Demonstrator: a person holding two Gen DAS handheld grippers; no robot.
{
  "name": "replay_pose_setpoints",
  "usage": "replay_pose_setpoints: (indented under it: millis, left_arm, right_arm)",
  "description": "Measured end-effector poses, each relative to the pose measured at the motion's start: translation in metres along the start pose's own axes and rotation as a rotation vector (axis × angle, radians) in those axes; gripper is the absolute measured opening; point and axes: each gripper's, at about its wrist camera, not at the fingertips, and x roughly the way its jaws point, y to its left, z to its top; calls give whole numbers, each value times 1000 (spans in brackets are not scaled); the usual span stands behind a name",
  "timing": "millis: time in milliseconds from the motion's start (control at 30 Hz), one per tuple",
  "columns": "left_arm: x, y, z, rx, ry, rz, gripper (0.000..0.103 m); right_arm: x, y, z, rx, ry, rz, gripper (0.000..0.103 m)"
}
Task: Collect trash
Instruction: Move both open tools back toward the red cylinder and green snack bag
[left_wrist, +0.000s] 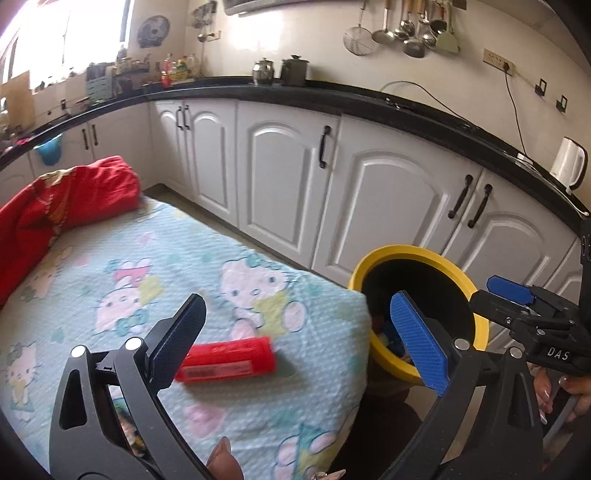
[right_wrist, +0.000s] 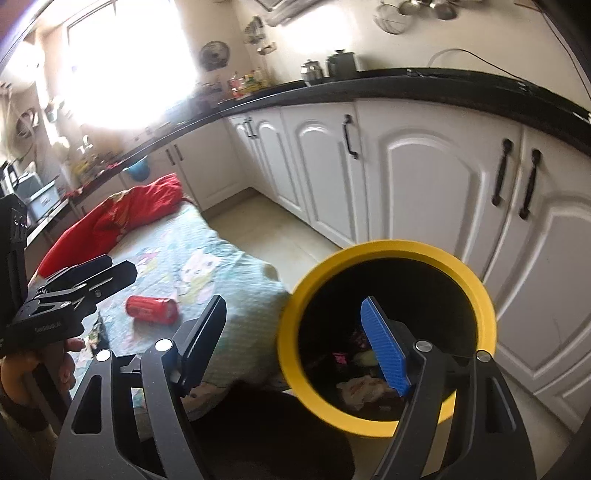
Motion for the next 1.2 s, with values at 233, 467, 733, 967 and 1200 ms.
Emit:
replay_pose_setpoints:
  millis: [233,467,733,967,1200]
  left_arm:
    - [-21,31,-6,-44,-21,47,92]
    - [-36,58,-13,-84,-36,85,92]
    - [-46,82,-23,-123,-32,123,92]
    - [-54,102,-33,-142,-24,160,92]
    - [-62,123,-45,-161,-9,200,92]
  right_arm:
    - [4,32,1,-65,14,33,74]
    - [11,63,0,-125,29,63,74]
    - [20,90,-4,-176,50,94,75]
    - [27,111,-7,-214,69,127,76]
    - [36,129,-9,-247,88,158,76]
